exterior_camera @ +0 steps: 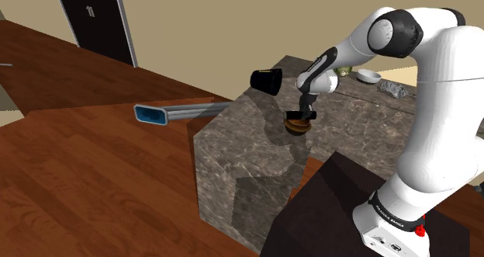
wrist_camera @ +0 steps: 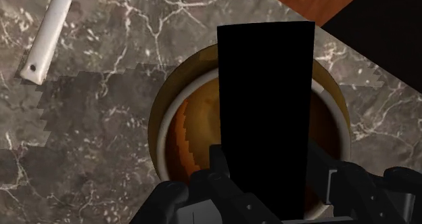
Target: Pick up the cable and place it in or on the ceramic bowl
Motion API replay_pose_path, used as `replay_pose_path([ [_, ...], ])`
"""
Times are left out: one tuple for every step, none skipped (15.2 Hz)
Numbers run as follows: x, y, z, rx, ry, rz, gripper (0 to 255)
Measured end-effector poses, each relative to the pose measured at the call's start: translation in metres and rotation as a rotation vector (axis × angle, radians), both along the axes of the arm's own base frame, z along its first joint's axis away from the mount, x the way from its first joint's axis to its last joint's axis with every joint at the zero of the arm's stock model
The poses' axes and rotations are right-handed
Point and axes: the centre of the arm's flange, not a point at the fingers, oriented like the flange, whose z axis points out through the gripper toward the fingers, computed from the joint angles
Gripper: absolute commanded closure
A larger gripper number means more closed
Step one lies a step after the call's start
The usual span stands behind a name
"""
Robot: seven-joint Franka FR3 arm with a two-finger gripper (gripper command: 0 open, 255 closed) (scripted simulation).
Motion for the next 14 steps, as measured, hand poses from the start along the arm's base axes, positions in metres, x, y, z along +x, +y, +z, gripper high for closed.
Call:
replay_pose_path([
  [0.0013,-0.0005,-0.0043,-0.001,-0.002,0.0,255],
  [0.0018,-0.0002,-0.0054,-0.003,-0.005,0.0,255],
  [0.0025,-0.0005,-0.0058,-0.003,-0.007,0.0,255],
  [0.0027,-0.0005,-0.006,-0.003,-0.007,0.0,255],
  [0.0023,-0.0006,-0.0062,-0.003,-0.007,0.001,255],
  [0.0021,-0.0006,-0.0067,-0.003,-0.007,0.0,255],
  [0.0022,-0.001,-0.0067,-0.004,-0.007,0.0,255],
  [0.0019,-0.0008,-0.0066,-0.004,-0.008,-0.001,0],
  [0.0007,0.0,-0.0084,-0.003,-0.005,-0.001,0],
  [0.0001,0.0007,-0.0093,-0.002,-0.003,-0.001,0],
  [-0.0002,0.0012,-0.0097,-0.001,-0.002,0.0,0],
  [-0.0003,0.0013,-0.0099,-0.001,-0.001,0.0,0],
  [-0.0003,0.0014,-0.01,-0.001,-0.001,0.0,0],
  [0.0003,0.0007,-0.01,-0.001,-0.001,0.0,0],
])
